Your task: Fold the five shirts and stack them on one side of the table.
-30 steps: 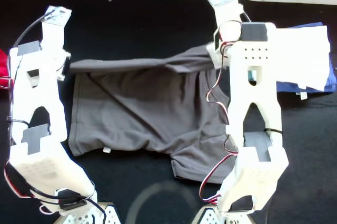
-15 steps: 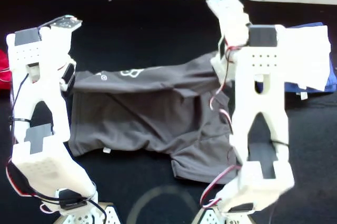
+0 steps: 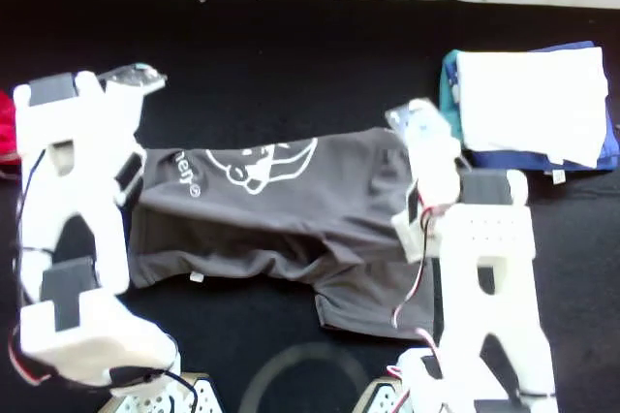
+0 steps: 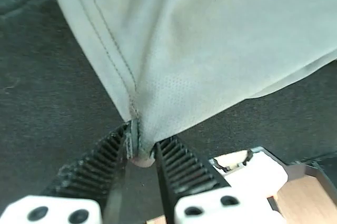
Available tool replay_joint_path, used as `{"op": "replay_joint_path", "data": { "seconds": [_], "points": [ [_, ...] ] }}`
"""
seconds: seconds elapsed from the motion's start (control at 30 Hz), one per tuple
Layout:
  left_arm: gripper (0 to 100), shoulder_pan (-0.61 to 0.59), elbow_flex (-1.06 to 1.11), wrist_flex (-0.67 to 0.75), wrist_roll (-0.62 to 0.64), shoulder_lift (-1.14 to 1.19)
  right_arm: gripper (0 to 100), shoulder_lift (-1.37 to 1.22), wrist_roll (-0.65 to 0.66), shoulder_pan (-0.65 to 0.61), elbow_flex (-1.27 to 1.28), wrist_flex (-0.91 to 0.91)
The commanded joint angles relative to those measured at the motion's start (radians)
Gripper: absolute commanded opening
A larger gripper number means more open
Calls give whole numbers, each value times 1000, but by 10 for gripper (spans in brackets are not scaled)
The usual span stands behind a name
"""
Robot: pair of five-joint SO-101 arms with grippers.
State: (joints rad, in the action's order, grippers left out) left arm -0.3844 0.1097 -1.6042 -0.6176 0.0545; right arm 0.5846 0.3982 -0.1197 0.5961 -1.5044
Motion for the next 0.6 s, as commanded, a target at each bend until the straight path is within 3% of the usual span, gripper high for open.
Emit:
{"op": "replay_joint_path", "data": {
  "seconds": [0.0, 0.4, 0.57],
  "points": [
    [8, -1, 183, 92, -12, -137, 6, 125, 12, 12, 87, 4],
    [8, 7, 363, 112, -12, -243, 6, 311, 14, 8, 262, -64],
    [8, 15, 406, 110, -14, -254, 6, 357, 86, 48, 308, -64]
  ]
}}
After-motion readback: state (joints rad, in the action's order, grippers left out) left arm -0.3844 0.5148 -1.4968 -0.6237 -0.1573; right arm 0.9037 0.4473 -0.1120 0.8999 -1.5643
